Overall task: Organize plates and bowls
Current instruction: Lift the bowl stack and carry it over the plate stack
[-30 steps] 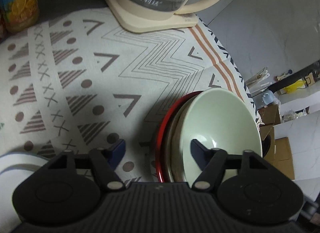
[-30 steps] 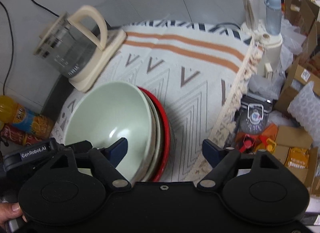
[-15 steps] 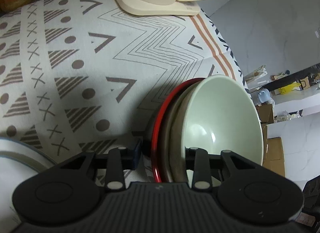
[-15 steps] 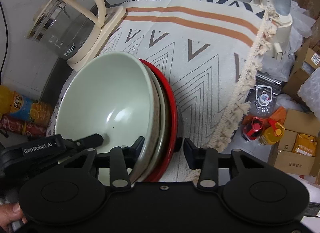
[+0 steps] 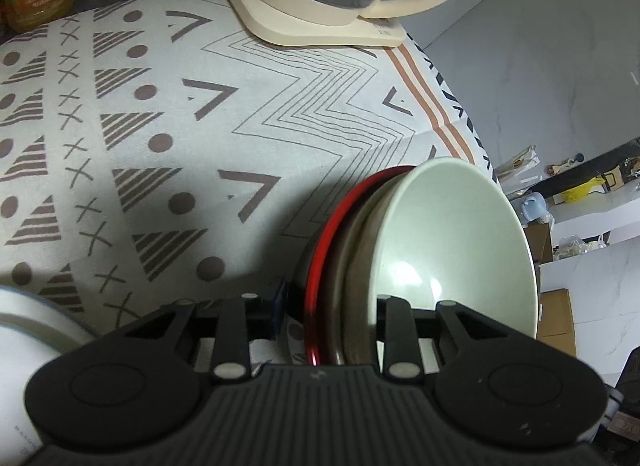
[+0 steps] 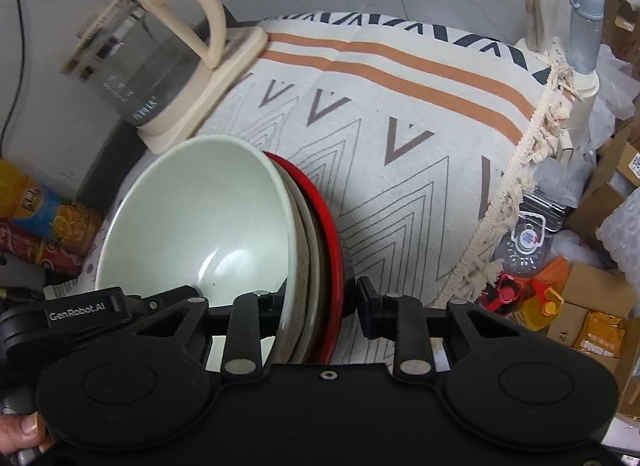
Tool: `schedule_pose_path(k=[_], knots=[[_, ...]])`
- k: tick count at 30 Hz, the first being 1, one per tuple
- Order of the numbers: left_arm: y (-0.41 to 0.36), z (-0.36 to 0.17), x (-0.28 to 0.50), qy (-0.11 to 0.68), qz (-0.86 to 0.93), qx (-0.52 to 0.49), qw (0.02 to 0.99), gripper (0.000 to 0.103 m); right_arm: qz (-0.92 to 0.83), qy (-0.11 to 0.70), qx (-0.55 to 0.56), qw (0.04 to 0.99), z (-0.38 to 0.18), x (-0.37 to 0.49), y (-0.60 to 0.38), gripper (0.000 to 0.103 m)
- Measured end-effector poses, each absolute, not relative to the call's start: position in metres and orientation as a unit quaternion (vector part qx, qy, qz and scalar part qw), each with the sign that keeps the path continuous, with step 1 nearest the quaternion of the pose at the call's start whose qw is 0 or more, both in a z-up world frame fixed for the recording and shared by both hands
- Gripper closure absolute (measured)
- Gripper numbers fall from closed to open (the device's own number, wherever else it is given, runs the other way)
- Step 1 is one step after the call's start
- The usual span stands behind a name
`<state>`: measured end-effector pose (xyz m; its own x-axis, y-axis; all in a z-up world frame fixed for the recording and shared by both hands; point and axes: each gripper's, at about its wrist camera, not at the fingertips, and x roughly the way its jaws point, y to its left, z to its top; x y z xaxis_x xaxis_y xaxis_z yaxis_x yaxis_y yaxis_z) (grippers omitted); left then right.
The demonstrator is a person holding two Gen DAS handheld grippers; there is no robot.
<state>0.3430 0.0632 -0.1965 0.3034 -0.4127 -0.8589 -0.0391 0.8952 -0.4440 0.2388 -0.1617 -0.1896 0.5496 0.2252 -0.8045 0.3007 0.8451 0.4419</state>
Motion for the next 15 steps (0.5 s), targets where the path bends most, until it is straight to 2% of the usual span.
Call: schedule_pose_path(k=[1, 15], knots=[[0.065, -0.195, 0.342, 0.578, -0.118, -0.197, 0.783, 0.074, -0.020, 0.475, 0.277, 0.835, -0.188, 0.238, -0.161, 0.074], [0.085, -0.152, 0.320, 0.541, -0.097, -0.214, 0.807, 0.074, 0.017, 0.451, 0.257, 0.855, -0.153, 0.232, -0.145, 0.074]])
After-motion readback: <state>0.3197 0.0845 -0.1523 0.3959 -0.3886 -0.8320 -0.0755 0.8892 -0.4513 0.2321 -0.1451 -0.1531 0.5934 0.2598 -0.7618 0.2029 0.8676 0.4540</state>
